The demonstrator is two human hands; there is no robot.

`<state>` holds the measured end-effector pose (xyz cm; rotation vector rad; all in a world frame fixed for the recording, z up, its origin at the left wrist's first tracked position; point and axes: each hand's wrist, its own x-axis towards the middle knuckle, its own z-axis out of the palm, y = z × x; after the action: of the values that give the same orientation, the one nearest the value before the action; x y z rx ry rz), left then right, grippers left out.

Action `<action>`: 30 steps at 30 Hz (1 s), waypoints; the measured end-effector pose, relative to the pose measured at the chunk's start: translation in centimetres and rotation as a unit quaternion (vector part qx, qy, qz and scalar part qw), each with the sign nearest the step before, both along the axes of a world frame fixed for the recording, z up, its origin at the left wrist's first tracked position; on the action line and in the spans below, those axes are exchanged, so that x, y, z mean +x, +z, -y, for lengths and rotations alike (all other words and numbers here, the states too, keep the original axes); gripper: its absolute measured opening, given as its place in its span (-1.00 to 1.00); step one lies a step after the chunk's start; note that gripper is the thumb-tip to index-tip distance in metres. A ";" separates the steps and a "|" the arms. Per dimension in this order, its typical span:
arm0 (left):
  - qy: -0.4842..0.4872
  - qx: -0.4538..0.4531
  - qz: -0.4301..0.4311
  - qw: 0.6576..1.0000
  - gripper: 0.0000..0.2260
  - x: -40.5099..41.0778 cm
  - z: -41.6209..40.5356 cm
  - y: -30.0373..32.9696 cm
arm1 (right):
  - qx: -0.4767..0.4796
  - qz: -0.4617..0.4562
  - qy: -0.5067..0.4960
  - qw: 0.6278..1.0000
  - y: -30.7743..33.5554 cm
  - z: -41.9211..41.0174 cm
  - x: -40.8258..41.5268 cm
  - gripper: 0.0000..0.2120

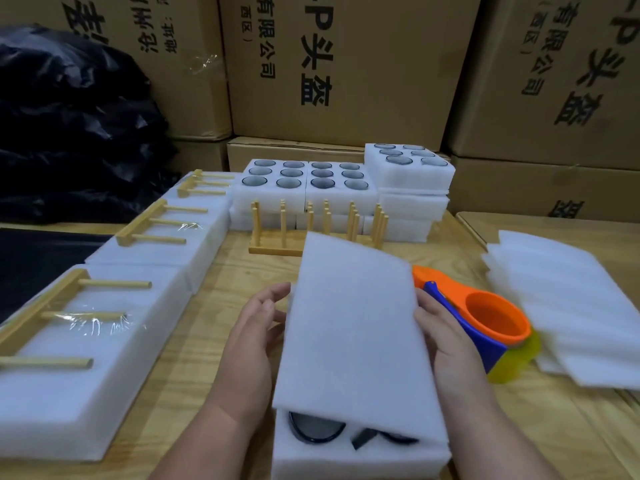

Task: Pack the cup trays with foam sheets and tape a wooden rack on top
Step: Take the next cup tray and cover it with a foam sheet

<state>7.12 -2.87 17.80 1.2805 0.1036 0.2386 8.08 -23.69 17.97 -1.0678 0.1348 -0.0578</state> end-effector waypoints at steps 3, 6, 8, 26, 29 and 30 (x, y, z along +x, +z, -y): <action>-0.013 -0.026 0.020 0.999 -0.65 0.3 -0.6 -0.4 | 0.016 0.000 -0.005 1.000 0.0 -0.3 -0.1 -0.68; -0.006 -0.051 0.032 0.998 -0.69 0.4 -0.4 -0.6 | 0.017 -0.001 -0.016 1.000 0.1 -0.4 -0.1 -0.74; -0.013 -0.059 0.043 0.997 -0.60 -0.1 -0.5 -0.8 | 0.012 -0.007 -0.018 1.000 0.1 -0.4 -0.1 -0.83; -0.045 -0.019 0.063 0.997 -0.62 -0.5 -0.1 -0.4 | -0.035 0.002 -0.023 0.999 0.1 0.0 0.1 -0.87; -0.045 -0.022 0.070 0.996 -0.63 -0.3 -0.3 -0.7 | -0.018 0.015 -0.027 0.999 -0.3 0.1 0.1 -0.87; -0.039 -0.017 0.073 0.996 -0.64 -0.2 -0.3 -0.9 | -0.008 0.020 -0.023 1.000 -0.4 0.1 0.1 -0.92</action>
<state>6.88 -2.56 16.94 1.2261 -0.0677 0.2613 8.20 -23.75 17.56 -1.0797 0.1238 -0.1214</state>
